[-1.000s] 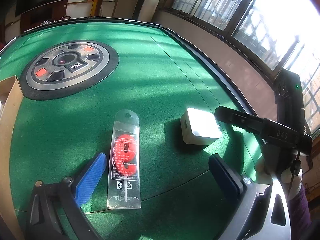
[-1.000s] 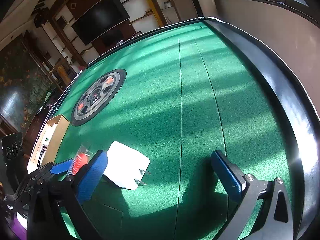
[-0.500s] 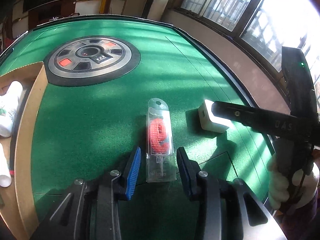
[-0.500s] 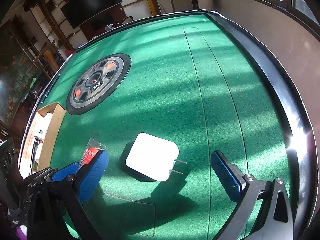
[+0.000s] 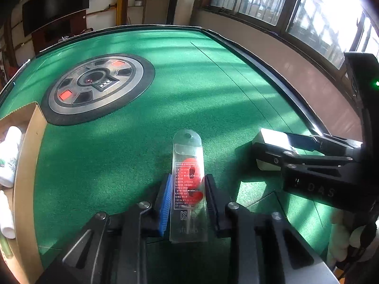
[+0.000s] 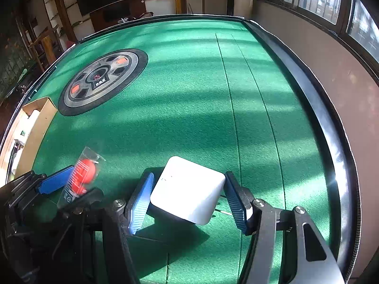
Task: Organize rigid objects
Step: 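Close the right tool on the charger while the left tool grasps the clear red packet, then carry the charger and red packet over the box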
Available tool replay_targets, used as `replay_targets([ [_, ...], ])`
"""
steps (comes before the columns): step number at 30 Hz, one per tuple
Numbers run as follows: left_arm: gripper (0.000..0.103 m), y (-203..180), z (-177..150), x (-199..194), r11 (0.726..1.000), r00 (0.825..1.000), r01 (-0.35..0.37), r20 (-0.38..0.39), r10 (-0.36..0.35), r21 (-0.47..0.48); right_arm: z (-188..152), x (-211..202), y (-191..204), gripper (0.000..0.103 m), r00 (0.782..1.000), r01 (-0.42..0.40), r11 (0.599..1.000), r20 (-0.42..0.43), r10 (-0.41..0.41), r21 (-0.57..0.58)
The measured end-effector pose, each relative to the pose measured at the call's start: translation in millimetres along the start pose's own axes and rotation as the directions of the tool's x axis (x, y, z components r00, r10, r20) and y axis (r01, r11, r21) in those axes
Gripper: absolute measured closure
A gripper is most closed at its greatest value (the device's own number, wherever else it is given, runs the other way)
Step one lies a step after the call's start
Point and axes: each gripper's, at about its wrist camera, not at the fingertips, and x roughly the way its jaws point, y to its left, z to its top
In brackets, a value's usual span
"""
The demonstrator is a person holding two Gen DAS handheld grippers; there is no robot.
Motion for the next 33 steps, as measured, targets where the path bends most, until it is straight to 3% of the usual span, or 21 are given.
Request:
replay_targets([
  [7, 0.075, 3.2, -1.8, -36.8, 1.0, 0.998, 0.023, 0.067, -0.022, -0.006, -0.7, 6.2, -4.2, 0.041, 1.0, -0.015, 1.0, -0.012, 0.015, -0.009],
  [10, 0.075, 12.1, -5.2, -64.5, 0.997, 0.992, 0.064, 0.109, -0.059, -0.041, -3.8, 7.2, 2.8, 0.042, 1.0, 0.017, 0.999, 0.004, -0.017, -0.033],
  [15, 0.075, 44.8, -21.8, -110.4, 0.985, 0.981, 0.119, 0.17, -0.096, -0.127, -8.4, -0.3, 0.7, 0.043, 1.0, -0.023, 1.0, 0.015, 0.023, -0.002],
  [21, 0.075, 103.1, -50.9, -152.7, 0.967, 0.975, 0.081, 0.22, -0.026, -0.243, -5.8, -26.7, 13.3, 0.042, 0.993, -0.108, 0.994, 0.05, 0.108, -0.003],
  [28, 0.075, 154.2, -94.2, -171.2, 0.93, 0.978, -0.044, 0.176, 0.115, -0.365, 1.2, -53.0, 90.0, 0.042, 0.967, -0.238, 0.961, 0.06, 0.248, -0.138],
  [33, 0.075, 181.8, -116.4, -155.7, 0.893, 0.986, -0.082, 0.094, 0.137, -0.442, -0.8, -68.2, 170.1, 0.042, 0.93, -0.353, 0.896, 0.008, 0.368, -0.271],
])
